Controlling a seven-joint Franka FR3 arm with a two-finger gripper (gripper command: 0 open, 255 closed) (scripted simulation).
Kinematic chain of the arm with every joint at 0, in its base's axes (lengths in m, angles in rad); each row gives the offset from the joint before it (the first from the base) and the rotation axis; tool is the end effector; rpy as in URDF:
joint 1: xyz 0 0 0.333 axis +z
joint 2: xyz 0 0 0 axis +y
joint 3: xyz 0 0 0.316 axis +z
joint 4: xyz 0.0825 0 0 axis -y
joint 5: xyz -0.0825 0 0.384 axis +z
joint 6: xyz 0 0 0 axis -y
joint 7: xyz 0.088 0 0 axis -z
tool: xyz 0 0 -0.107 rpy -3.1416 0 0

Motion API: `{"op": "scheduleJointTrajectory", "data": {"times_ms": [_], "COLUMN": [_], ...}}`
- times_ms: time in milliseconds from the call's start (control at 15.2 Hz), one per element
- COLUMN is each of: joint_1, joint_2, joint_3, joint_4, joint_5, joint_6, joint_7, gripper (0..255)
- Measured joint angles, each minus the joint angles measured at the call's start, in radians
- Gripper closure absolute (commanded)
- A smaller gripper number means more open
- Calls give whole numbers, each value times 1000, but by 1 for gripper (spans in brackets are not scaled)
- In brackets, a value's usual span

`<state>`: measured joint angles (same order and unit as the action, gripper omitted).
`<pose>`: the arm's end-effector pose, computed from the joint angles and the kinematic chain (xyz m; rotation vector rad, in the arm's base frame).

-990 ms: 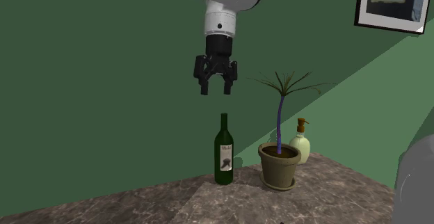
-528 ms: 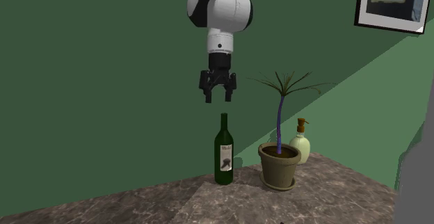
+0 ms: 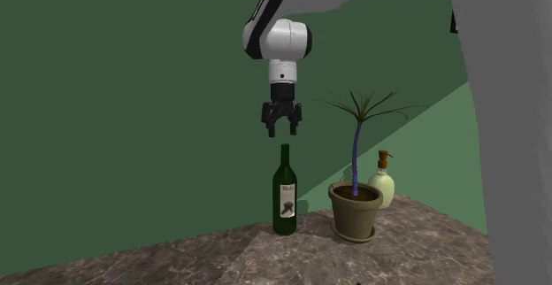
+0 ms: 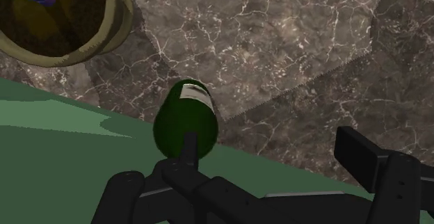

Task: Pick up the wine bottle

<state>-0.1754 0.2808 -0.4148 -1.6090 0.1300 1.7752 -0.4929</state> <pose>0.5427 -0.3206 0.4682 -3.0763 0.1849 0.1080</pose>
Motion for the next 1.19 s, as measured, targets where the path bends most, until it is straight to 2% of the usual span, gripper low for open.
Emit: {"op": "scheduleJointTrajectory", "data": {"times_ms": [396, 594, 924, 990, 1122, 1188], "joint_1": [-103, -116, -104, -104, -109, -118], "joint_2": [264, 281, 258, 253, 253, 262], "joint_3": [3, 7, 6, 8, 12, 15], "joint_4": [310, 356, 281, 268, 271, 300], "joint_5": [70, 83, 85, 84, 87, 94], "joint_6": [-86, -151, -37, -19, -20, -67], "joint_7": [-55, -64, -64, -70, -84, -87], "gripper": [0, 0, 0, 255, 255, 255]}}
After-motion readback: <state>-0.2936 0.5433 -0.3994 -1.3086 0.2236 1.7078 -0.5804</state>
